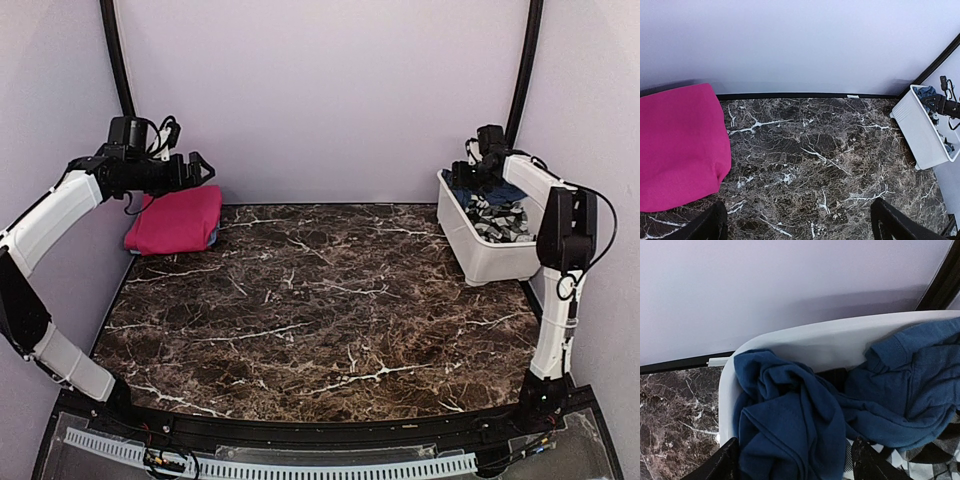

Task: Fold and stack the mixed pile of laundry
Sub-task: Pick up the crumpled T-shirt from the bin.

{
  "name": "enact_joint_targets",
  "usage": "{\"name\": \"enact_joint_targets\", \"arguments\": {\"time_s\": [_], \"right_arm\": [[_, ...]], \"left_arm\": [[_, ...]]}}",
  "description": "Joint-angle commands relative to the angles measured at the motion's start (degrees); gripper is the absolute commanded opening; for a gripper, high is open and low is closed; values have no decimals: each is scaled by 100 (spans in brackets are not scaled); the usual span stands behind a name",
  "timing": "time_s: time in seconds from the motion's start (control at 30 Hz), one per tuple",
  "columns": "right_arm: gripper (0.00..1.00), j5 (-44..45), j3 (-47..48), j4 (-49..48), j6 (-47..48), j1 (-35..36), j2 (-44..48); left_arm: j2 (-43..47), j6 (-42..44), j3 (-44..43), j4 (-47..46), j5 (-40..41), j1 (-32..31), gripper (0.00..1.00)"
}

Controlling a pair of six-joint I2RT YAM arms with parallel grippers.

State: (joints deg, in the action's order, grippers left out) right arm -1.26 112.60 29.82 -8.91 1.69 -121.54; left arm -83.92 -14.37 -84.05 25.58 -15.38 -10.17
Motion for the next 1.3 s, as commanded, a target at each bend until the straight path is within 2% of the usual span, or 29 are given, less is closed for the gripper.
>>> {"name": "enact_joint_targets", "arguments": {"time_s": [0.0, 0.17, 0.27, 0.37, 0.5, 0.6, 0.7, 0.8, 0.93, 1.13, 1.27], "right_arm": [[67, 108, 882, 319, 12, -59, -566], [50, -113, 1391, 676, -1, -92, -966], [26, -324, 1575, 908, -43, -117, -960], [0, -522, 1390, 815, -66, -116, -505], [0, -762, 1309, 727, 64, -93, 369], [0, -972, 1407, 787, 242, -3, 869], [0, -1181, 1580, 939, 434, 121, 1251], [0, -1317, 1909, 1172, 592, 366, 1553], [0, -1494, 2572, 1453, 725, 851, 1859], [0, -1921, 3371, 1598, 637, 1944, 2160], [0, -2156, 3522, 1426, 579, 2819, 2346]], "left_arm": [[176, 21, 52, 134, 99, -3, 99], [156, 22, -10, 148, 165, -2, 99], [113, 39, -67, 169, 159, -2, 99], [121, 50, -64, 164, 208, -2, 99], [251, -29, 1, 25, 362, -2, 99], [369, -323, 139, -200, 818, -2, 99], [685, -564, 568, -800, 870, 21, 99], [814, -623, 642, -923, 765, 43, 99], [742, -611, 358, -534, 602, 58, 99], [1057, -630, 719, -845, 426, 59, 99], [1096, -646, 748, -831, 351, 59, 99]]}}
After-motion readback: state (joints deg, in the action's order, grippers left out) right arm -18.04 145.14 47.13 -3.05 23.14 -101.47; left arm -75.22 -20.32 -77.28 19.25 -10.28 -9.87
